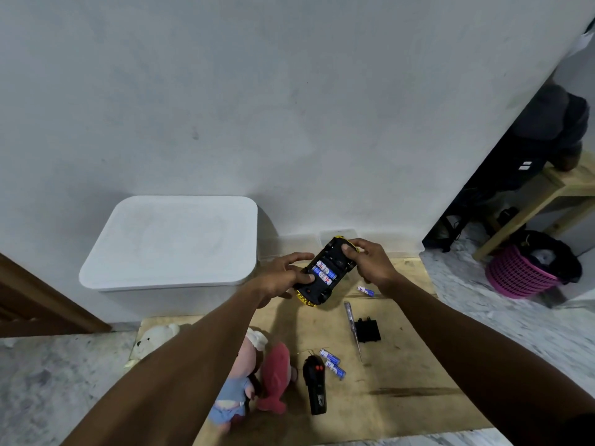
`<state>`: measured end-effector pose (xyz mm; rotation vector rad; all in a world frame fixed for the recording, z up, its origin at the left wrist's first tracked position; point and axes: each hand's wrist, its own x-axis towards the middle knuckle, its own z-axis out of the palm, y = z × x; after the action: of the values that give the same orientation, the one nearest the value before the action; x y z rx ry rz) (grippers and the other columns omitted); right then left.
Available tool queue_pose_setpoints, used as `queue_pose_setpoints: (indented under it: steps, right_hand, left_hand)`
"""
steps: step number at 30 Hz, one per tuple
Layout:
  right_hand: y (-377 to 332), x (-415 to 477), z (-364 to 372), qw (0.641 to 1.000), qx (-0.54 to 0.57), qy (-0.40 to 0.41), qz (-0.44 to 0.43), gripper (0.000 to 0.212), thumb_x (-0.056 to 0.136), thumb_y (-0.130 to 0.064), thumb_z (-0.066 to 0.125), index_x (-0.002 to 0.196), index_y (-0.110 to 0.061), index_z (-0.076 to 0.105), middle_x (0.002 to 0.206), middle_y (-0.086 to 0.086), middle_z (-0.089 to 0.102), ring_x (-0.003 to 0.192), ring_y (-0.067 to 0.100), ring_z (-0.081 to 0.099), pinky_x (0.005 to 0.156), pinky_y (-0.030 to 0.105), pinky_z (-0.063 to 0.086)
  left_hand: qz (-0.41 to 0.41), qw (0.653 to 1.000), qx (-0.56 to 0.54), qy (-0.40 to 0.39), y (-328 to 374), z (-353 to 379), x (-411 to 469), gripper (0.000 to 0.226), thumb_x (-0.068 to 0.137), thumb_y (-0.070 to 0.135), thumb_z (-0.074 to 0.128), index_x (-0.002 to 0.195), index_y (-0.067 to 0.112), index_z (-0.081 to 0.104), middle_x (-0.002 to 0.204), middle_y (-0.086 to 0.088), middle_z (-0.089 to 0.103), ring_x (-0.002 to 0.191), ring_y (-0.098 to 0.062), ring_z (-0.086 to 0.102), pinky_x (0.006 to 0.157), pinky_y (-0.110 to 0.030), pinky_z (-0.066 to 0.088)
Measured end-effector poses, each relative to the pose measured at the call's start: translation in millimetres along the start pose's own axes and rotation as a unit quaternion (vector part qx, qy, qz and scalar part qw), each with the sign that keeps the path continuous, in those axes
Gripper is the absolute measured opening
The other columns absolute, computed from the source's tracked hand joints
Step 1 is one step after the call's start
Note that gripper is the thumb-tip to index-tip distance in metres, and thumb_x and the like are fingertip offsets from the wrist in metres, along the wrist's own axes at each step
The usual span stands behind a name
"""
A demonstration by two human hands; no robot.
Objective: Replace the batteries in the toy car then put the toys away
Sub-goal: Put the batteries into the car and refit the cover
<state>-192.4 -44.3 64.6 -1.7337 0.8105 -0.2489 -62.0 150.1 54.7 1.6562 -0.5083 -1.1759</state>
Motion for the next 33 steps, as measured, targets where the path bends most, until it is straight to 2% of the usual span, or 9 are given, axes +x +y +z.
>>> queue_pose_setpoints:
  steps: [3, 5, 7, 10, 13, 16, 22, 25, 33]
  right_hand:
    - [4, 1, -5, 1.0, 0.014, 0.01, 0.026, 0.02, 0.1, -0.031, 0.059, 0.112, -0.016, 0.066, 0.058, -0.003, 0.054, 0.039, 0.009, 0.032, 0.041, 0.021, 0.023]
    - [4, -2, -4, 1.0, 0.001, 0.017, 0.015, 0.022, 0.1, -0.031, 0.059, 0.113, -0.015, 0.066, 0.066, -0.004, 0.061, 0.042, 0.006, 0.045, 0.04, 0.019, 0.03]
    - [3, -5, -2, 0.996, -0.069, 0.05, -0.031, 0.018, 0.097, -0.031, 0.062, 0.111, -0.02, 0.066, 0.087, -0.004, 0.067, 0.071, 0.009, 0.064, 0.055, 0.021, 0.045]
    - [-2, -11, 1, 0.96, -0.228, 0.102, -0.129, 0.035, 0.089, -0.036, 0.07, 0.121, -0.033, 0.058, 0.111, -0.012, 0.061, 0.094, 0.009, 0.06, 0.077, 0.029, 0.049]
    - [-10, -15, 5, 0.899, -0.353, -0.003, -0.258, 0.028, 0.087, -0.042, 0.067, 0.113, -0.039, 0.057, 0.124, -0.018, 0.054, 0.098, 0.007, 0.061, 0.072, 0.024, 0.048]
    - [-10, -15, 9, 0.851, -0.429, -0.079, -0.293, 0.02, 0.091, -0.045, 0.061, 0.109, -0.038, 0.058, 0.137, -0.015, 0.048, 0.104, 0.01, 0.059, 0.072, 0.024, 0.042]
    - [-11, -15, 14, 0.84, -0.431, -0.092, -0.317, 0.018, 0.094, -0.042, 0.056, 0.111, -0.034, 0.058, 0.121, -0.017, 0.054, 0.093, 0.009, 0.057, 0.068, 0.027, 0.044]
    - [-12, -15, 15, 0.838, -0.435, -0.089, -0.318, 0.019, 0.095, -0.042, 0.057, 0.111, -0.033, 0.057, 0.12, -0.016, 0.056, 0.092, 0.01, 0.058, 0.069, 0.029, 0.048]
    - [-7, -11, 17, 0.803, -0.477, -0.101, -0.341, 0.026, 0.098, -0.048, 0.05, 0.12, -0.033, 0.052, 0.124, -0.013, 0.05, 0.092, 0.013, 0.059, 0.065, 0.03, 0.049]
  left_hand:
    - [0.006, 1.0, -0.004, -0.006, 1, 0, -3, 0.046, 0.087, 0.017, 0.074, 0.126, 0.039, 0.064, 0.084, 0.013, 0.075, 0.091, -0.019, 0.069, 0.08, -0.039, 0.052]
    - [0.015, 0.999, -0.026, -0.011, 2, 2, -4, 0.047, 0.087, 0.013, 0.074, 0.128, 0.034, 0.064, 0.094, 0.002, 0.076, 0.09, -0.023, 0.071, 0.074, -0.038, 0.057]
    - [0.022, 0.999, -0.042, -0.016, 3, 3, -7, 0.049, 0.087, 0.011, 0.074, 0.131, 0.03, 0.063, 0.104, -0.007, 0.075, 0.093, -0.026, 0.072, 0.069, -0.037, 0.06]
    - [0.022, 0.999, -0.045, -0.02, -1, 3, -8, 0.05, 0.087, 0.013, 0.074, 0.133, 0.028, 0.062, 0.104, -0.008, 0.075, 0.094, -0.03, 0.073, 0.067, -0.038, 0.061]
    - [0.021, 0.999, -0.035, -0.012, -3, 3, -7, 0.047, 0.088, 0.011, 0.073, 0.13, 0.03, 0.064, 0.1, -0.005, 0.076, 0.093, -0.028, 0.072, 0.07, -0.039, 0.061]
    - [0.018, 1.0, -0.017, -0.001, -2, 3, -6, 0.045, 0.088, 0.007, 0.071, 0.123, 0.036, 0.067, 0.097, -0.001, 0.075, 0.097, -0.025, 0.071, 0.072, -0.038, 0.059]
    - [0.009, 1.0, 0.005, 0.012, 2, 2, -7, 0.045, 0.089, 0.004, 0.065, 0.121, 0.035, 0.068, 0.109, -0.006, 0.07, 0.1, -0.025, 0.068, 0.072, -0.038, 0.059]
    - [0.008, 1.0, 0.001, 0.011, 3, 0, -8, 0.044, 0.088, 0.003, 0.063, 0.117, 0.035, 0.069, 0.113, -0.008, 0.068, 0.095, -0.024, 0.067, 0.067, -0.035, 0.057]
    - [-0.009, 1.0, -0.001, 0.011, 1, -3, -9, 0.04, 0.088, 0.007, 0.059, 0.112, 0.038, 0.069, 0.115, -0.009, 0.069, 0.107, -0.032, 0.066, 0.077, -0.044, 0.058]
